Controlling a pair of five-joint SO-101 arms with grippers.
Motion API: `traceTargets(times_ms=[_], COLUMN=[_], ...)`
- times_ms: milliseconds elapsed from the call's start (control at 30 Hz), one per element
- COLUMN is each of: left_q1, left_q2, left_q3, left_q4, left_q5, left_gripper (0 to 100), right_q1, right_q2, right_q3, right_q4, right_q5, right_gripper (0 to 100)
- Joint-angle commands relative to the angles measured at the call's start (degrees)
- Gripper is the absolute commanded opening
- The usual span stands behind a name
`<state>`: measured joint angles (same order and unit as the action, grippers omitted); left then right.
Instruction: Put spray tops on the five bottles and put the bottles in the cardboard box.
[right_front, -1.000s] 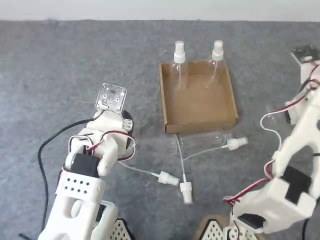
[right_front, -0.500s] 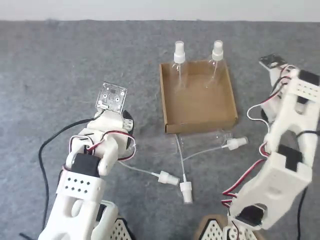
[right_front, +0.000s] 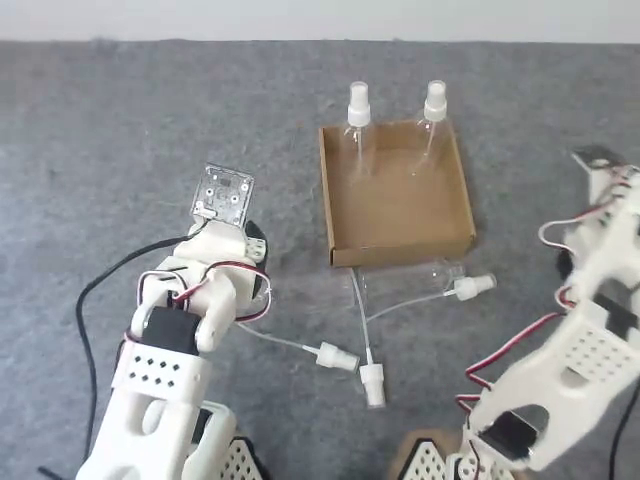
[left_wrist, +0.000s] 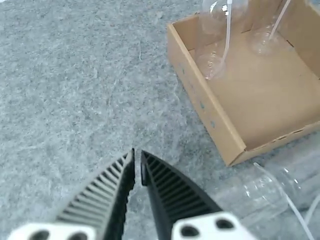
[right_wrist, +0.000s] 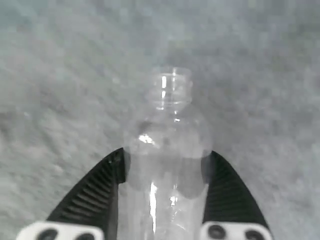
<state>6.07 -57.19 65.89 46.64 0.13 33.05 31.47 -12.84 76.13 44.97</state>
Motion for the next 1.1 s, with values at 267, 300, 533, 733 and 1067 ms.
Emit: traceTargets(times_ms=[267,300,533,733,1067], left_q1=[0.0,0.0,0.0,-0.3,-0.4], left_q2=[0.4,0.4,0.4,0.4,0.4], left_q3=[-2.6,-2.6,-2.6,-2.6,-2.6], left_q4=[-1.4,-1.4,-1.4,-1.4,-1.5], left_q5=[0.5,0.5,0.5,0.5,0.5], left_gripper=[1,1,1,1,1], right_q1=[2.5,1.8,-3.6,-9.5,-15.3], right_q2=[-1.3,-1.3,-1.3,-0.7,-0.2], right_q3=[-2.9,-4.5,-22.9,-28.3,-18.3], right_q4=[2.5,4.2,19.7,26.3,25.8], right_q5=[1.8,1.8,-8.6,-27.9,-44.0], right_gripper=[35.8,36.6,36.6,28.9,31.5])
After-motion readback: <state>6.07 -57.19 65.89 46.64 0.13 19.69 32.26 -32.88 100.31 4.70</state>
